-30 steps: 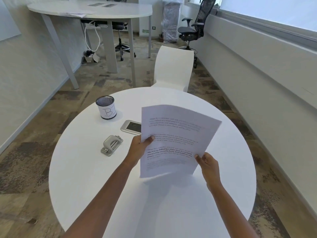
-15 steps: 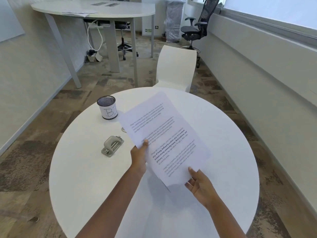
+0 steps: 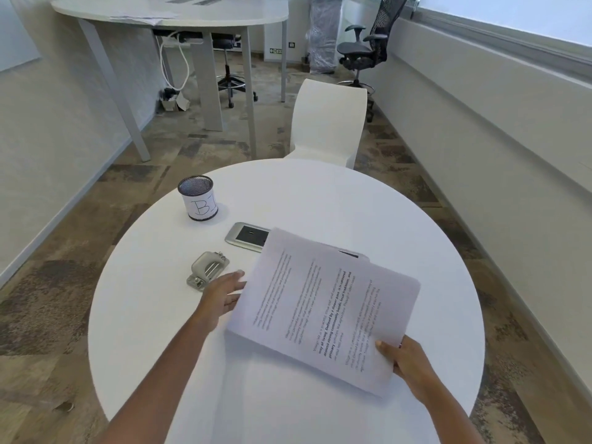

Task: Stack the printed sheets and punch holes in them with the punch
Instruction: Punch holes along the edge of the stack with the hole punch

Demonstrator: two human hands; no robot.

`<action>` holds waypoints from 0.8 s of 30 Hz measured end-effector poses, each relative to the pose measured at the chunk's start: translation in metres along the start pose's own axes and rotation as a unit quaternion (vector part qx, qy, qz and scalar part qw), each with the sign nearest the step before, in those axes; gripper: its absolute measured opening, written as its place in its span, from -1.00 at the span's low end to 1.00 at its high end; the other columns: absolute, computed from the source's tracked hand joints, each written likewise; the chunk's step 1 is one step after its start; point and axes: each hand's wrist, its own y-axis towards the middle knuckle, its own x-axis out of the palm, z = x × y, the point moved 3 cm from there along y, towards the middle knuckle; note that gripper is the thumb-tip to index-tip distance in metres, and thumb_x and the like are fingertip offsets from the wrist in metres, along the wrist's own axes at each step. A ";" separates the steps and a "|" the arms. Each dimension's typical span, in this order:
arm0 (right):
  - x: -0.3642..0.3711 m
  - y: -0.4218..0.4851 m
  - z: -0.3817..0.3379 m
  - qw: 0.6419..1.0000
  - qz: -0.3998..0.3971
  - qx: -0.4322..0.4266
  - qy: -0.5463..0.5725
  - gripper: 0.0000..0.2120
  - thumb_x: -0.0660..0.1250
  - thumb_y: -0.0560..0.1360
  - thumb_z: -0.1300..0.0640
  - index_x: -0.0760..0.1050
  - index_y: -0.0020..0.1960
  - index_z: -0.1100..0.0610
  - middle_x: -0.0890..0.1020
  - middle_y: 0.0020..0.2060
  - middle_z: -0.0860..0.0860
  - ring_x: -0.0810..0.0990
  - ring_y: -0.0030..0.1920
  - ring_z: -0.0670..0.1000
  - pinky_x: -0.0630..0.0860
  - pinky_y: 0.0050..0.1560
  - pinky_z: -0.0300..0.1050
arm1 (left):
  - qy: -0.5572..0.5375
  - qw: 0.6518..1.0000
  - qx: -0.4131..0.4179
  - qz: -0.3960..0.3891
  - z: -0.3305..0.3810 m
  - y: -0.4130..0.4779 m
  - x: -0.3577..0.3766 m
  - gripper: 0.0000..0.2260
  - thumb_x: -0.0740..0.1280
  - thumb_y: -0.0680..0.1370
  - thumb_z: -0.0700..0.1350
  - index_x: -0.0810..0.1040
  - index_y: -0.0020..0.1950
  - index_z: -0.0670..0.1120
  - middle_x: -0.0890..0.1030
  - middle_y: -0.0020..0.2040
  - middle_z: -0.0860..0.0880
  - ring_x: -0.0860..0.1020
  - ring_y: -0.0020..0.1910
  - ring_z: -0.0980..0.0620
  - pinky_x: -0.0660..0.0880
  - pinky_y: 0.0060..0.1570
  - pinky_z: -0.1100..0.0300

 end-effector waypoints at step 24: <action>0.039 0.011 -0.016 0.968 0.137 -0.164 -0.128 -0.84 0.29 0.49 0.24 0.51 0.05 0.28 0.59 -0.13 0.10 0.54 -0.11 0.12 0.47 -0.15 -0.09 | 0.082 0.984 0.156 0.010 -0.023 -0.011 0.040 -0.78 0.34 0.50 -0.27 0.52 0.13 -0.20 0.60 0.01 -0.13 0.58 -0.07 -0.10 0.58 -0.22 0.26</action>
